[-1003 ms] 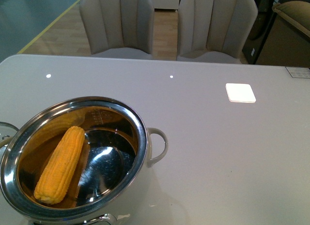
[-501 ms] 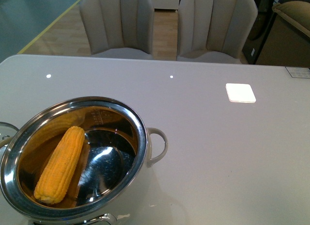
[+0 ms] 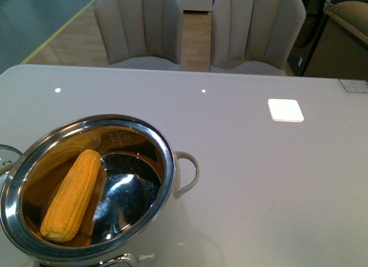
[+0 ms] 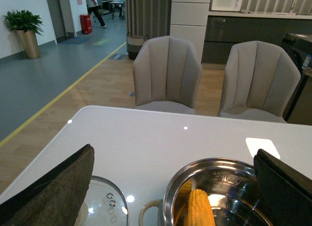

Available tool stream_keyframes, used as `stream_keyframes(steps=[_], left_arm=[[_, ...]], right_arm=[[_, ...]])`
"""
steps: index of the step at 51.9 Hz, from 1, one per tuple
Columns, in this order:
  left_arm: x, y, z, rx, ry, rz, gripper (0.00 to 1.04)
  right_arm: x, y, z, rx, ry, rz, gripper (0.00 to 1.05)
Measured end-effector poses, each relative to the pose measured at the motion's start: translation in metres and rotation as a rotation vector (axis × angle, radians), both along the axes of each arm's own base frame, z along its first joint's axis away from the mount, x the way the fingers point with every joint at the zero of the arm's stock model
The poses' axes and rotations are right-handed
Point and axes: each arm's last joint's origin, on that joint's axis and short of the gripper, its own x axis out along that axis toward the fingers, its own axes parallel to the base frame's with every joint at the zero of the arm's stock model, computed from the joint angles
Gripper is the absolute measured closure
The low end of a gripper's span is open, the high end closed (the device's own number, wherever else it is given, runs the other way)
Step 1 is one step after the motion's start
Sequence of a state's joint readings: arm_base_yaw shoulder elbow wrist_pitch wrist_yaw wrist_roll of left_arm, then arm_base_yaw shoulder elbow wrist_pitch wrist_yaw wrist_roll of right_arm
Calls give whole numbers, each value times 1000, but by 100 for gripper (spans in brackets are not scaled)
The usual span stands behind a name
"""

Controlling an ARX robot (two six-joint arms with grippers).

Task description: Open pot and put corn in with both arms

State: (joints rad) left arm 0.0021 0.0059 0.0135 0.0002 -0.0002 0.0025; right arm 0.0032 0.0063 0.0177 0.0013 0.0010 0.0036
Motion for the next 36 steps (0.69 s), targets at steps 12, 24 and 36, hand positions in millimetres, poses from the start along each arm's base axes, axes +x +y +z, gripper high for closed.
stream_keyframes(steps=[12, 24, 36], left_arm=[[0, 0, 0, 0, 0, 0, 7], [0, 0, 0, 0, 0, 0, 7], [0, 0, 0, 0, 0, 0, 7]], right_arm=[[0, 0, 0, 0, 0, 0, 9], [0, 0, 0, 0, 0, 0, 9], [0, 0, 0, 0, 0, 0, 9]])
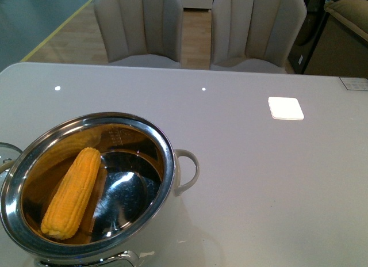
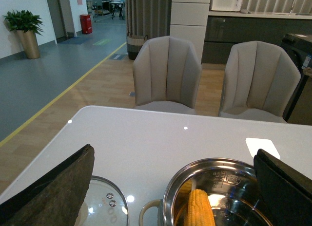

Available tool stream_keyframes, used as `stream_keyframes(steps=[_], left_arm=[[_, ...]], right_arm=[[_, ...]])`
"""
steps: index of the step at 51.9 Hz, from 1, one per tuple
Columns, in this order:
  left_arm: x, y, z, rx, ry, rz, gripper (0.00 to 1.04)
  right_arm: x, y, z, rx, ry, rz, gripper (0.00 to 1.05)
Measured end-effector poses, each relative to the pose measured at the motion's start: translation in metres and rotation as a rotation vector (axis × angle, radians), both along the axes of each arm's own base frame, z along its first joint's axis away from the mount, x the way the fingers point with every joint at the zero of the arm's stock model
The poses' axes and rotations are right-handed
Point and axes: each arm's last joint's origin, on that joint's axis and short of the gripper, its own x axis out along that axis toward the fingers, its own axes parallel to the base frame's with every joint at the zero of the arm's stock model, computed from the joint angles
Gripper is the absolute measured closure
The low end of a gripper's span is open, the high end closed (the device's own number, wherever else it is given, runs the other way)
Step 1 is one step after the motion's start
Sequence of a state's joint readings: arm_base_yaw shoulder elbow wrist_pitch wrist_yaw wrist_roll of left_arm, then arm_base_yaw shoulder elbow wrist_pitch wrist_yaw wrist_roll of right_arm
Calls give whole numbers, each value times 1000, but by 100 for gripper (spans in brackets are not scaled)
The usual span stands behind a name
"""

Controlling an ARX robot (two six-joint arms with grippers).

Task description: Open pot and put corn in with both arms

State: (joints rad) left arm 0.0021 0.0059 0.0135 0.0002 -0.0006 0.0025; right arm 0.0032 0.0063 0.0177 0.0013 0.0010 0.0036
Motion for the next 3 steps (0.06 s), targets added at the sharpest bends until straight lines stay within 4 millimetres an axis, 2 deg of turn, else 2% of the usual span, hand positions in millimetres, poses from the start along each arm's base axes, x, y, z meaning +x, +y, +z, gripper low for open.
stream_keyframes(steps=[3], left_arm=[[0, 0, 0, 0, 0, 0, 7]], right_arm=[[0, 0, 0, 0, 0, 0, 9]])
